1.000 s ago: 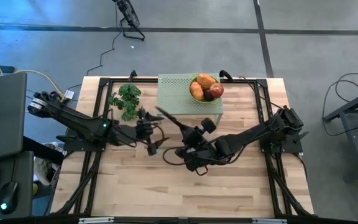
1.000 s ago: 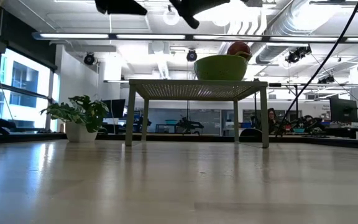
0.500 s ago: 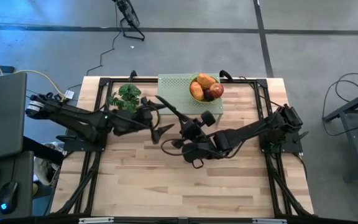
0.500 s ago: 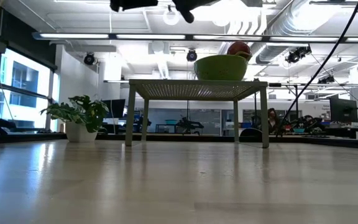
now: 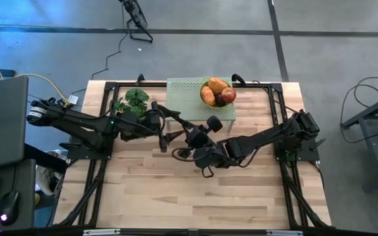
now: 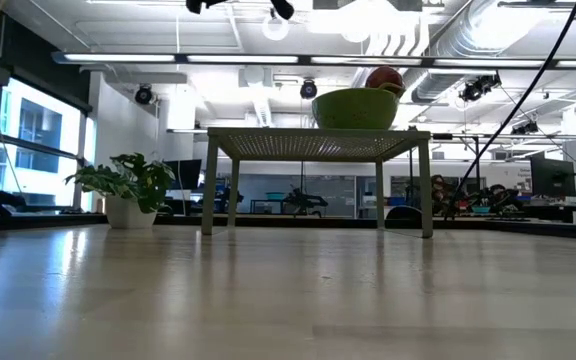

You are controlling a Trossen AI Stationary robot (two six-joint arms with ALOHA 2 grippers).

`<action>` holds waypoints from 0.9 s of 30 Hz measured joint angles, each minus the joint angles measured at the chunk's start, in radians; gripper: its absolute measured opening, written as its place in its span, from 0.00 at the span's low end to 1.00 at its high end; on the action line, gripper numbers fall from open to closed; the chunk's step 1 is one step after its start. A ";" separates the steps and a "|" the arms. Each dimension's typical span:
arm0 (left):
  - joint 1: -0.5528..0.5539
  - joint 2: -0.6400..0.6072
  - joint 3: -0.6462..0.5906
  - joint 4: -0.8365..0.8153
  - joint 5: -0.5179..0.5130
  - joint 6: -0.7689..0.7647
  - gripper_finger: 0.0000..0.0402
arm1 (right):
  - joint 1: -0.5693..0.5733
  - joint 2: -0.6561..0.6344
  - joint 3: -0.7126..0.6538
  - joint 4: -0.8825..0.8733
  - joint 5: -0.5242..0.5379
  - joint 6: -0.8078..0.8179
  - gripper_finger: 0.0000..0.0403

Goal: Pick & Place Fruit
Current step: Put the knife on the top shelf to the left of the green strainer bowl

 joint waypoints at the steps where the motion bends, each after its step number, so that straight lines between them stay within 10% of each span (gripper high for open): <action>1: 0.000 0.000 0.000 0.000 0.000 0.000 0.82 | -0.001 0.000 0.000 0.004 -0.001 -0.005 0.17; 27: 0.000 0.000 0.000 0.042 -0.009 0.128 0.25 | -0.007 0.001 0.000 -0.001 0.001 0.000 0.17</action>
